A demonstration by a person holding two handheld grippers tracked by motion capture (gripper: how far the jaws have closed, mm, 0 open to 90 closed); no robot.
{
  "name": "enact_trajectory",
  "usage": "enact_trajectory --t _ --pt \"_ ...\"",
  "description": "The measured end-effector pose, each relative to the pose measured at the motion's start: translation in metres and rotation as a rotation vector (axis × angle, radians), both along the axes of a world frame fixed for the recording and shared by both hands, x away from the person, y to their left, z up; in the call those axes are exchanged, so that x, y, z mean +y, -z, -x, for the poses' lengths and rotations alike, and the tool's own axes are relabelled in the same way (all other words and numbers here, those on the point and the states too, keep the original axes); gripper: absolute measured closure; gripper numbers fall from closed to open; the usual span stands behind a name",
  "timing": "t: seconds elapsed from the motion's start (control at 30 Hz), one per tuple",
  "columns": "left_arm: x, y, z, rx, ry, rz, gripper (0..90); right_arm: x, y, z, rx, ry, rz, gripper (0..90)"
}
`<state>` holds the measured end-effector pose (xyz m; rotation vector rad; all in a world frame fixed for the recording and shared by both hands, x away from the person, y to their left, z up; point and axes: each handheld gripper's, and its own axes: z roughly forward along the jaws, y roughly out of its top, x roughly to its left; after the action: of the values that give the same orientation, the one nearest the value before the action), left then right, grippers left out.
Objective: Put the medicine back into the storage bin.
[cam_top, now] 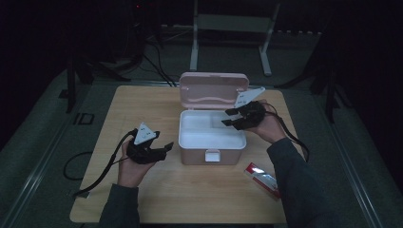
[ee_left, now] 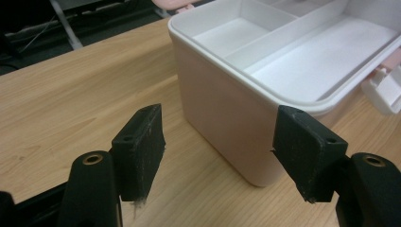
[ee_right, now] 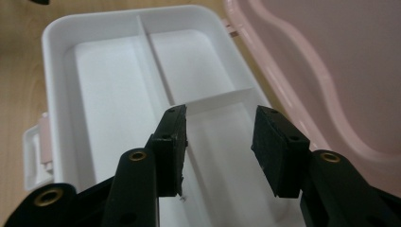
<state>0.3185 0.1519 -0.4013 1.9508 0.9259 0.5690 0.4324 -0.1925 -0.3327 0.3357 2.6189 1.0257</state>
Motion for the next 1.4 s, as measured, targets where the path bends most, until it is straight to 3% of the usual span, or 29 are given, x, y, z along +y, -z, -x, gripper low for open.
enact_trajectory --t 0.23,0.53,0.7,0.9,1.33,1.4 --pt "-0.001 0.001 0.000 0.010 0.010 -0.007 34.0 0.006 -0.003 -0.008 0.064 -0.145 0.039 58.6" --pt "-0.001 0.002 0.000 0.014 0.013 -0.009 34.0 0.005 -0.002 -0.020 0.127 -0.234 0.065 60.6" --pt "-0.002 0.003 -0.001 0.018 0.016 -0.018 34.0 0.008 0.001 -0.025 0.153 -0.254 0.082 63.9" --pt "-0.002 0.003 -0.001 0.019 0.016 -0.019 34.1 0.017 0.010 -0.031 0.201 -0.273 0.163 69.8" --pt "-0.003 0.005 -0.001 0.022 0.022 -0.031 34.1 0.043 0.005 -0.034 0.211 -0.298 0.357 75.5" --pt "-0.003 0.006 -0.001 0.024 0.024 -0.027 34.0 0.045 0.006 -0.035 0.210 -0.297 0.369 75.9"
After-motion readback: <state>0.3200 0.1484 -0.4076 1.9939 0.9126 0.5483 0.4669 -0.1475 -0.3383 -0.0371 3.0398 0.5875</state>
